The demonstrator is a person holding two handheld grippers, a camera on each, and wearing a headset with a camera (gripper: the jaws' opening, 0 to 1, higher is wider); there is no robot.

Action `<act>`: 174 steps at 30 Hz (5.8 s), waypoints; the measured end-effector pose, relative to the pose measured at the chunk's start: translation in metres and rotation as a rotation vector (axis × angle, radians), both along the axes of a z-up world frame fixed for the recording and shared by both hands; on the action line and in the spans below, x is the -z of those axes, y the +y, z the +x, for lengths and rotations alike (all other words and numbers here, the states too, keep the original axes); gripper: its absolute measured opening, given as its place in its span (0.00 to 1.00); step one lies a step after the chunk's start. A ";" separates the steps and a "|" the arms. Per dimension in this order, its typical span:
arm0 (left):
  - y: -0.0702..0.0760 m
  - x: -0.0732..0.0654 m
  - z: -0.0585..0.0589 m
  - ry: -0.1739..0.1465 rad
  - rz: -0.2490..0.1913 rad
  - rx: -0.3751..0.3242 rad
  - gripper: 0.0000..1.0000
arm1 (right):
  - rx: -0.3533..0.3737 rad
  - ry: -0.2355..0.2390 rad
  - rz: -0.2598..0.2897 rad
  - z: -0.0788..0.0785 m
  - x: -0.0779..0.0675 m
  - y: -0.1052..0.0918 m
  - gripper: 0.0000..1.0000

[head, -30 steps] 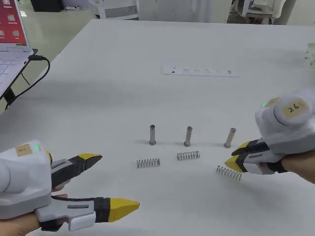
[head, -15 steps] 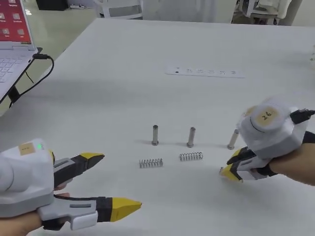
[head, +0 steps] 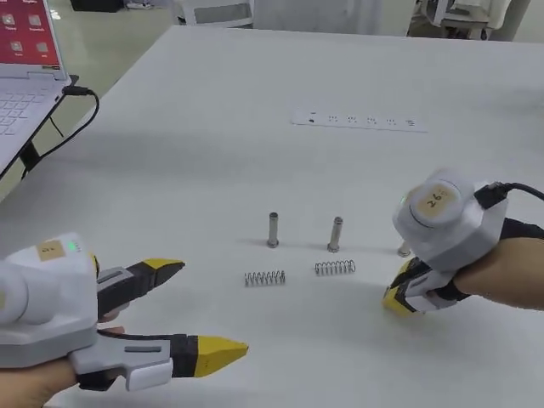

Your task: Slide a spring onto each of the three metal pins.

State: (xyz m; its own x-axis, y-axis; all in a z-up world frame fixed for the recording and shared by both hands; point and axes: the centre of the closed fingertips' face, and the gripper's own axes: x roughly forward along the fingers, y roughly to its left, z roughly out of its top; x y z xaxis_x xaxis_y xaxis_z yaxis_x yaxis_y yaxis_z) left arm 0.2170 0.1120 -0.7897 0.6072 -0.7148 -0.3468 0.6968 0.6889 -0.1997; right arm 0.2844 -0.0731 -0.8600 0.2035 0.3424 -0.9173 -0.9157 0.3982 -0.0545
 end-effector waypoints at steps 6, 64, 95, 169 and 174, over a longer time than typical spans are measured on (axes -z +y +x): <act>0.000 0.000 0.000 -0.001 0.000 -0.002 0.85 | 0.003 0.030 -0.001 -0.003 0.002 0.001 0.10; -0.032 -0.041 0.009 -0.060 -0.054 0.164 0.72 | 0.086 -0.174 0.462 -0.002 -0.127 0.071 0.08; -0.089 -0.095 0.023 -0.129 -0.272 0.328 0.39 | 0.092 -0.130 0.720 -0.016 -0.187 0.106 0.08; -0.111 -0.086 0.009 -0.248 -0.066 0.452 0.02 | -0.002 -0.033 0.714 -0.052 -0.190 0.107 0.08; -0.116 -0.076 0.000 -0.249 -0.003 0.508 0.02 | -0.034 -0.002 0.650 -0.061 -0.181 0.102 0.08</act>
State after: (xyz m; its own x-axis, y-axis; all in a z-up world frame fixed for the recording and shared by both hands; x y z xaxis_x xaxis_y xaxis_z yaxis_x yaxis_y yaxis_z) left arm 0.2168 -0.0040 -0.7138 0.2494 -0.9395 -0.2347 0.9672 0.2539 0.0113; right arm 0.2236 0.0286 -0.6786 0.1844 0.8335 -0.5208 -0.9285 0.3215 0.1858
